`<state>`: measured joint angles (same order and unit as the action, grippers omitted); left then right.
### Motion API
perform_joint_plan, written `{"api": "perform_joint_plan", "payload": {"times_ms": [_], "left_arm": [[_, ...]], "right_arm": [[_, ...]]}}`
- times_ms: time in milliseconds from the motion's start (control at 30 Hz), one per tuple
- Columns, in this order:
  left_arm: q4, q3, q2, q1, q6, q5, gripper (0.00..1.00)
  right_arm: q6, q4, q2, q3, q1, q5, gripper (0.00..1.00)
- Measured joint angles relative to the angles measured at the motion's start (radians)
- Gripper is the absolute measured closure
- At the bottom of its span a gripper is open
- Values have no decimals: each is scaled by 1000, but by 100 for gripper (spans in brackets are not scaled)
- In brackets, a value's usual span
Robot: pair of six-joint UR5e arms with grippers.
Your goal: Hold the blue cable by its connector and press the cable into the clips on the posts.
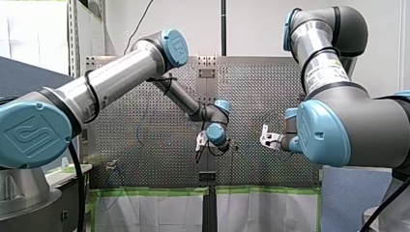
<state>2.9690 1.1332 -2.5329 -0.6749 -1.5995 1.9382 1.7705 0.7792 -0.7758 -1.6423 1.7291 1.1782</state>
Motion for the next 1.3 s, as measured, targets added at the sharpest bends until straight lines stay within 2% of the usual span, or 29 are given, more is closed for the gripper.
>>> {"api": "perform_joint_plan", "payload": {"times_ms": [533,767,1033,1300], "left_arm": [[17,0,16,-134,-30,72,0],[16,0,15,-143,-48,85,0],[12,1,14,-145,-115,89,0],[-43,30,12,-134,-159,88,0]], "right_arm": [[6,-20,0,0,-7,-9,100],[6,-25,0,0,-7,-18,100],[6,-26,0,0,-9,-18,100],[6,-27,0,0,-13,-17,100]]}}
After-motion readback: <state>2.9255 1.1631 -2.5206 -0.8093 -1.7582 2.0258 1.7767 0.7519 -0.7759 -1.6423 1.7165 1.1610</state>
